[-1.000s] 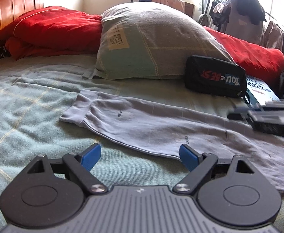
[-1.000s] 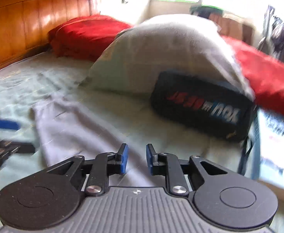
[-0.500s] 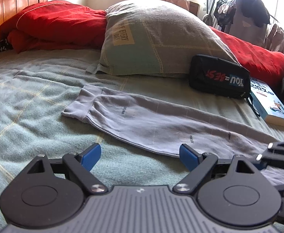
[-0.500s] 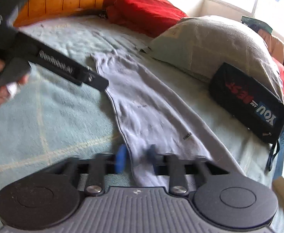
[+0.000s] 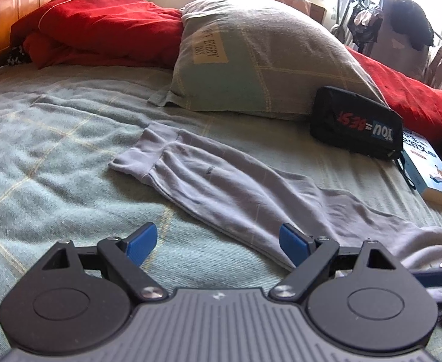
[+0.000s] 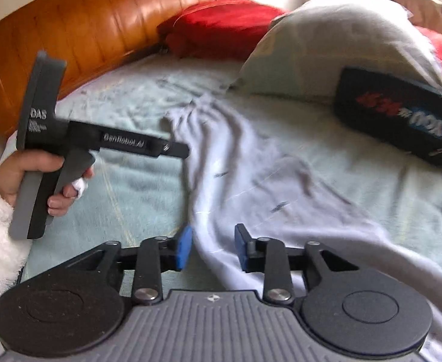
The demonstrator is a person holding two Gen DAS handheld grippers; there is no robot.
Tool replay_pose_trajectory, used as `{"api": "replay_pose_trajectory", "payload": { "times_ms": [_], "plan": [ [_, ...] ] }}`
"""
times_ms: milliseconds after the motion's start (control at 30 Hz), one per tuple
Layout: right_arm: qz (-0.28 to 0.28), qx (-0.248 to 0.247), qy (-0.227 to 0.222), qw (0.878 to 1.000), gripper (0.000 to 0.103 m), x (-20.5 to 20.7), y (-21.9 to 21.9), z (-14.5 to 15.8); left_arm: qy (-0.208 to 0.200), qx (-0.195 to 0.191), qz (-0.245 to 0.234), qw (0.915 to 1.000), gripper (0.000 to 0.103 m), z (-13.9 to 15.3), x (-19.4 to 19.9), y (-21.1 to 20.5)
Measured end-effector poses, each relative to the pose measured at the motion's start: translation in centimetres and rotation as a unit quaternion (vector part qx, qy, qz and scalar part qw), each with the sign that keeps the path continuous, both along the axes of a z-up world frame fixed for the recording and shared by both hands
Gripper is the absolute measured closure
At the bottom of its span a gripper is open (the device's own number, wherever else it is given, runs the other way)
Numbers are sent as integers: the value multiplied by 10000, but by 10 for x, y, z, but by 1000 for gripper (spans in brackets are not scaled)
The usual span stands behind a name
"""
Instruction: Fold clothes
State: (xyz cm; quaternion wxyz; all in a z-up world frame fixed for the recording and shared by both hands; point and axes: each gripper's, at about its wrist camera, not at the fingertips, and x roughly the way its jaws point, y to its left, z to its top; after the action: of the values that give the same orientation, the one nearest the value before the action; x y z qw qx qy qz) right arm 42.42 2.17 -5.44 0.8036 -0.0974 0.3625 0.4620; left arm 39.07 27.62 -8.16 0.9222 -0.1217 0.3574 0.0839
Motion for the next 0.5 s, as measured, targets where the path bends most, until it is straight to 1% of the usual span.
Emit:
{"api": "replay_pose_trajectory", "payload": {
  "times_ms": [67, 200, 267, 300, 400, 500],
  "plan": [
    [-208, -18, -76, 9998, 64, 4, -11, 4, -10, -22, 63, 10000, 15, -1, 0, 3],
    [-797, -44, -54, 9968, 65, 12, -46, 8, -7, -90, 211, 9997, 15, -4, 0, 11],
    [-952, -51, -8, 9954, 65, 13, -62, 8, 21, -111, 271, 9996, 16, -7, 1, 14],
    [-1002, -58, 6, 9950, 65, 12, -70, 8, 31, -111, 291, 9995, 16, -8, 1, 15],
    [-905, -129, -48, 9958, 65, -3, -88, 6, 27, -66, 305, 9995, 16, -10, 2, 14],
    [-868, -430, -188, 9951, 65, -22, -101, 3, -66, -70, 312, 9995, 17, -10, 2, 13]
  ]
}}
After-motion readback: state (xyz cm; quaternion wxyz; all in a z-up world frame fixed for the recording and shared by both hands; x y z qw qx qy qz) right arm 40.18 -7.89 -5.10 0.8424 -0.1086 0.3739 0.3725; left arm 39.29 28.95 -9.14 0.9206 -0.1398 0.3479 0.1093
